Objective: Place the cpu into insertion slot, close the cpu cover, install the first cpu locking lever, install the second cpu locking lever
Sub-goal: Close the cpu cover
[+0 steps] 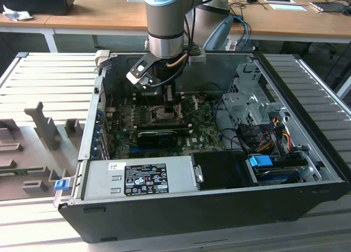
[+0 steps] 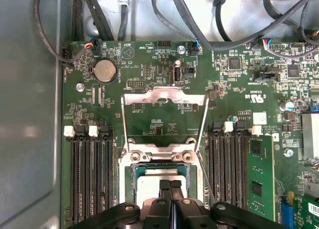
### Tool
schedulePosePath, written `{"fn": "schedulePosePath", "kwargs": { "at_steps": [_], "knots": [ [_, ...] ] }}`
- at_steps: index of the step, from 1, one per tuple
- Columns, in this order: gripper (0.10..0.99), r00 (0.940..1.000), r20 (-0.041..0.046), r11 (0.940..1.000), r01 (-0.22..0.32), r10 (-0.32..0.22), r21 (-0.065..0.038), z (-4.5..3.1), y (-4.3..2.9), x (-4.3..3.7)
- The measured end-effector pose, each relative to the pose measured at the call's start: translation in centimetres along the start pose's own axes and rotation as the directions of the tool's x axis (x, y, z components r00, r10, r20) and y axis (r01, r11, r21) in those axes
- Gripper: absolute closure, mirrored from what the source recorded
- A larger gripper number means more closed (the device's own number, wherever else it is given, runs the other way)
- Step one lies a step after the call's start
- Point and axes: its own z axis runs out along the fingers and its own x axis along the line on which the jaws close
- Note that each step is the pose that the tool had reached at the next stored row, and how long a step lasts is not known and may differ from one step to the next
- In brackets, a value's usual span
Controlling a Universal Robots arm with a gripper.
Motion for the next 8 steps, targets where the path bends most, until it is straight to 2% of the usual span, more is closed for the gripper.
{"fn": "schedulePosePath", "kwargs": {
  "at_steps": [3,8],
  "knots": [
    [0.980,1.0000,-0.0001,1.0000,0.000,0.000,0.000,-0.56,0.05,-0.02],
    [0.980,1.0000,-0.0003,1.0000,0.000,0.000,0.000,-0.91,0.08,-0.02]
  ]
}}
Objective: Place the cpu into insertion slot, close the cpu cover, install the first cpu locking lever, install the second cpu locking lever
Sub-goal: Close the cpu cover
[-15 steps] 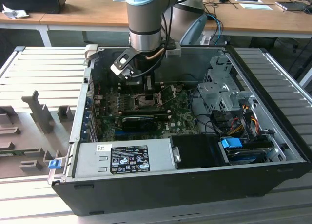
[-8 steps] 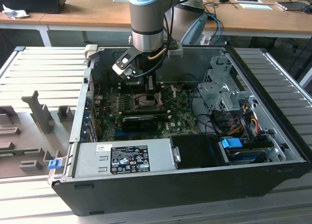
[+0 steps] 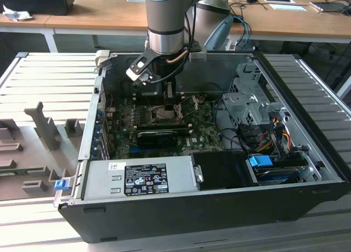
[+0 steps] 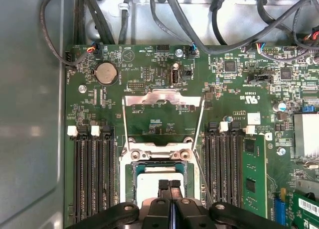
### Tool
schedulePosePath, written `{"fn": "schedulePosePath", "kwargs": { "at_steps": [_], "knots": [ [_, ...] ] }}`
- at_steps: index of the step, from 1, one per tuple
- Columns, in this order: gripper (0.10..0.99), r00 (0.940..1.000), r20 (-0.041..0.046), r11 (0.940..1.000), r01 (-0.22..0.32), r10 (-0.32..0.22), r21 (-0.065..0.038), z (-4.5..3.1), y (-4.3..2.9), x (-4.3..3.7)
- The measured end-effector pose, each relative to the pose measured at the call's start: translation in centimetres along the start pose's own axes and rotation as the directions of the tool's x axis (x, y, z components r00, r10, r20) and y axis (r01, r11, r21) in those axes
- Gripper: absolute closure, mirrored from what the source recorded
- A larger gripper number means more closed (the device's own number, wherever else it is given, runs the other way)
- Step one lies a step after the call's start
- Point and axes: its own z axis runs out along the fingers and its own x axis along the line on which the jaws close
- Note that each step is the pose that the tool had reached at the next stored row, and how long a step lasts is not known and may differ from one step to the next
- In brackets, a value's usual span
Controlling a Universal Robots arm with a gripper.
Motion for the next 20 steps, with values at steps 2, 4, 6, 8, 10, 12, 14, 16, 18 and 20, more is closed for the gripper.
{"fn": "schedulePosePath", "kwargs": {
  "at_steps": [2,4,6,8,10,12,14,16,18,20],
  "knots": [
    [0.980,1.0000,0.0001,1.0000,0.000,0.000,0.000,-0.05,0.00,0.00],
    [0.980,1.0000,0.0000,1.0000,0.000,0.000,0.000,-0.09,0.01,0.00],
    [0.980,1.0000,0.0001,1.0000,0.000,0.000,0.000,-0.15,0.01,0.00],
    [0.980,1.0000,0.0002,1.0000,0.000,0.000,0.000,-0.26,0.02,0.00],
    [0.980,1.0000,0.0001,1.0000,0.000,0.000,0.000,-0.41,0.03,0.01],
    [0.980,1.0000,-0.0001,1.0000,0.000,0.000,0.000,-0.72,0.05,0.01],
    [0.980,1.0000,0.0002,1.0000,0.000,0.000,0.000,-1.02,0.08,0.02],
    [0.980,1.0000,0.0001,1.0000,0.000,0.000,0.000,-1.35,0.10,0.02],
    [0.980,1.0000,0.0001,1.0000,0.000,0.000,0.000,-1.55,0.12,0.02],
    [0.980,1.0000,0.0001,1.0000,0.000,0.000,0.000,-1.67,0.13,0.03]
  ]
}}
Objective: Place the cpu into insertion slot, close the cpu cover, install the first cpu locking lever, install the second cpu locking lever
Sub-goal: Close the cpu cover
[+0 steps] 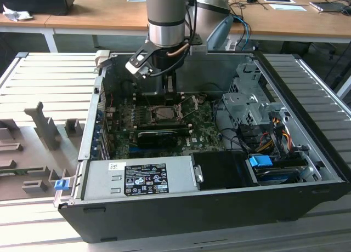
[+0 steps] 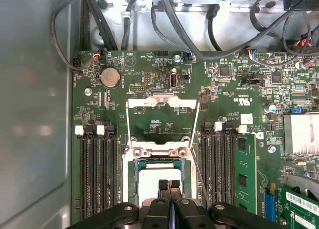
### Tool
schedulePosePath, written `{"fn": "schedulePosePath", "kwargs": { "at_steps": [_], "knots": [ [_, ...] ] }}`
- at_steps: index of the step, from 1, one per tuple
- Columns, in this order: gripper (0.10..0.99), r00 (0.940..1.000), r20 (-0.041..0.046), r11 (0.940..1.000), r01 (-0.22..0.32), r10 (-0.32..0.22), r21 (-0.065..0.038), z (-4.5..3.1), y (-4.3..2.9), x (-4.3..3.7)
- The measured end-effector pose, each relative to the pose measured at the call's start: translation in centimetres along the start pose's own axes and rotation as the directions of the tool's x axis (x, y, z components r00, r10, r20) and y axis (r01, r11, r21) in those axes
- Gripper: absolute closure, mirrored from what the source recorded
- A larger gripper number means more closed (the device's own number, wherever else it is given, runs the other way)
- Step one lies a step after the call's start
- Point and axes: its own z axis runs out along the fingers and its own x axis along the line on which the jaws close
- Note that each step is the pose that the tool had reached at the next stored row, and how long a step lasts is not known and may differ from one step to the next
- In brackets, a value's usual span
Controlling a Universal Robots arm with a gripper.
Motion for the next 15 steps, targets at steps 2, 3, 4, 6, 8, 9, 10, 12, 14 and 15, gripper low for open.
{"fn": "schedulePosePath", "kwargs": {
  "at_steps": [2,3,4,6,8,9,10,12,14,15],
  "knots": [
    [0.980,1.0000,0.0001,1.0000,0.000,0.000,0.000,-0.13,0.01,0.01],
    [0.980,1.0000,0.0001,1.0000,0.000,0.000,0.000,-0.19,0.02,0.02],
    [0.980,1.0000,0.0001,1.0000,0.000,0.000,0.000,-0.25,0.02,0.02],
    [0.980,1.0000,0.0000,1.0000,0.000,0.000,0.000,-0.39,0.03,0.02],
    [0.980,1.0000,0.0001,1.0000,0.000,0.000,0.000,-0.53,0.04,0.02],
    [0.980,1.0000,0.0001,1.0000,0.000,0.000,0.000,-0.59,0.05,0.02],
    [0.980,1.0000,0.0001,1.0000,0.000,0.000,0.000,-0.65,0.05,0.02],
    [0.980,1.0000,-0.0002,1.0000,0.000,0.000,0.000,-0.71,0.06,0.02],
    [0.980,1.0000,0.0002,1.0000,0.000,0.000,0.000,-0.72,0.13,0.02],
    [0.980,1.0000,0.0003,1.0000,0.000,0.000,0.000,-0.72,0.20,0.02]
  ]
}}
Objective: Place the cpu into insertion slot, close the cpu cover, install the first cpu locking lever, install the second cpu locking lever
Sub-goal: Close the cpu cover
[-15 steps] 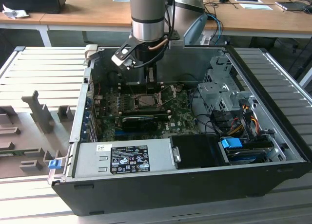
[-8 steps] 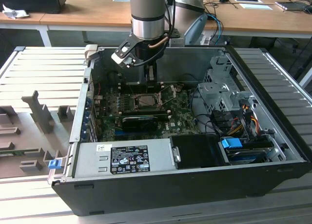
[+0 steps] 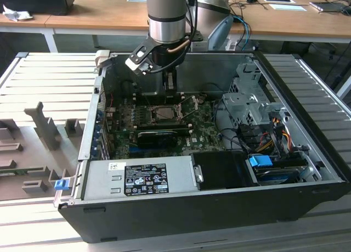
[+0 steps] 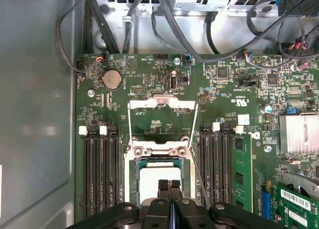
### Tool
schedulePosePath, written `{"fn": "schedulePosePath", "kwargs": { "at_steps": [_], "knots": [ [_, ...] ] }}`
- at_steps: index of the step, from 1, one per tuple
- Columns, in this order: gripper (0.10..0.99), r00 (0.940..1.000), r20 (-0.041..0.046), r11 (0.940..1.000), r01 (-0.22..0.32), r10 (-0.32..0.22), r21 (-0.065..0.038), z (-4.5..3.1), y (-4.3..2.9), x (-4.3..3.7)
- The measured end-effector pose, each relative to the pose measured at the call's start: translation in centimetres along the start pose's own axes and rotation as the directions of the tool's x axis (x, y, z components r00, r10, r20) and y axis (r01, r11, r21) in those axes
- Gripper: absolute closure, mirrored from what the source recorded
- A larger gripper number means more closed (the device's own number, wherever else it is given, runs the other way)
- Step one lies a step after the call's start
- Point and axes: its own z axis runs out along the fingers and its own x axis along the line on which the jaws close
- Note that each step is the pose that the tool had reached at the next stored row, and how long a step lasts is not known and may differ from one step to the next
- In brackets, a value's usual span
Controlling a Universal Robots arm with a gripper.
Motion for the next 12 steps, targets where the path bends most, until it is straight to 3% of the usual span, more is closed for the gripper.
{"fn": "schedulePosePath", "kwargs": {
  "at_steps": [7,12],
  "knots": [
    [0.980,1.0000,-0.0001,1.0000,0.000,0.000,0.001,0.04,0.60,0.01],
    [0.980,1.0000,0.0004,1.0000,0.000,0.000,0.001,-0.59,0.65,0.02]
  ]
}}
